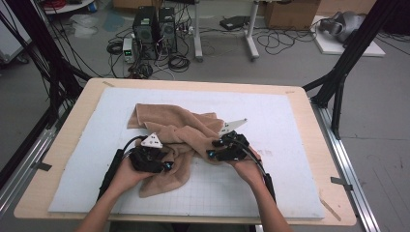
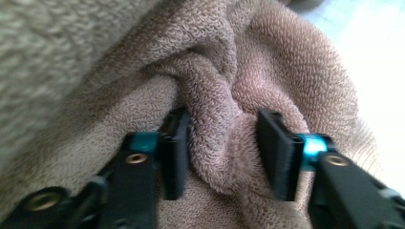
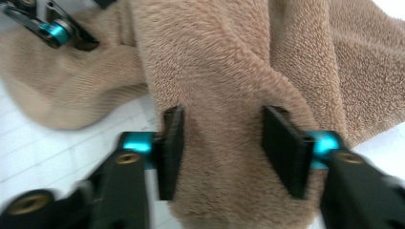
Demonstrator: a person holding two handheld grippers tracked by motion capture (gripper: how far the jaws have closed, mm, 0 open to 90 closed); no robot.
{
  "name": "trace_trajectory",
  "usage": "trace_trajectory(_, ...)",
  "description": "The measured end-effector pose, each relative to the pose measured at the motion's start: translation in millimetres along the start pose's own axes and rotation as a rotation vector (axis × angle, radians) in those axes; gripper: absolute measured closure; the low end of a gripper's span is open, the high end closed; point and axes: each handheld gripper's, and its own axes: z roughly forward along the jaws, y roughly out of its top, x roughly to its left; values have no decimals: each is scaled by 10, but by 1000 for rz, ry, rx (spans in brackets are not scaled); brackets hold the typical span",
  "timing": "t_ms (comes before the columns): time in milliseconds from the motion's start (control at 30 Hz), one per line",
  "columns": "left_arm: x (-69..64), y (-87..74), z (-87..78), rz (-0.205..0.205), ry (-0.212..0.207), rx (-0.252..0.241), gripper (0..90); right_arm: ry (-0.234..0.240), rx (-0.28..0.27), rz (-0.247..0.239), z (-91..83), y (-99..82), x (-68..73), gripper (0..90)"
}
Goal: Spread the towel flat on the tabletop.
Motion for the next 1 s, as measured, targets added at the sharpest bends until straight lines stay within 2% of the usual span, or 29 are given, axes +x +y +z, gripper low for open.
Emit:
trace_trajectory(67,6,-5,-13,3,-2,1,662,17,10,-18,25,1,-10,772)
trace_trajectory(200,-12,-10,-46,23,5,6,732,56,-5,-9,-56,-21,-38,835)
trace_trajectory(400,-124,-28,-124,63,-18,-3,758,66,-28,-25,-310,-93,0,846)
trace_trajectory(533,-228,-48,-206,98,-40,-12,762,45,-24,-42,-522,-152,56,849)
trace_trajectory(633,-347,-72,-301,126,-60,-42,763,26,-8,-39,-678,-234,84,852)
trace_trajectory(733,-411,-103,-389,149,-80,-46,766,29,-15,-37,-808,-299,99,853)
trace_trajectory(833,-453,-178,-492,151,-97,-57,770,31,-19,-53,-910,-311,140,852)
trace_trajectory(900,-448,-220,-534,148,-93,-55,771,24,-20,-67,-967,-273,162,852)
trace_trajectory(1000,-402,-282,-569,135,-81,-54,773,15,-38,-79,-952,-162,138,852)
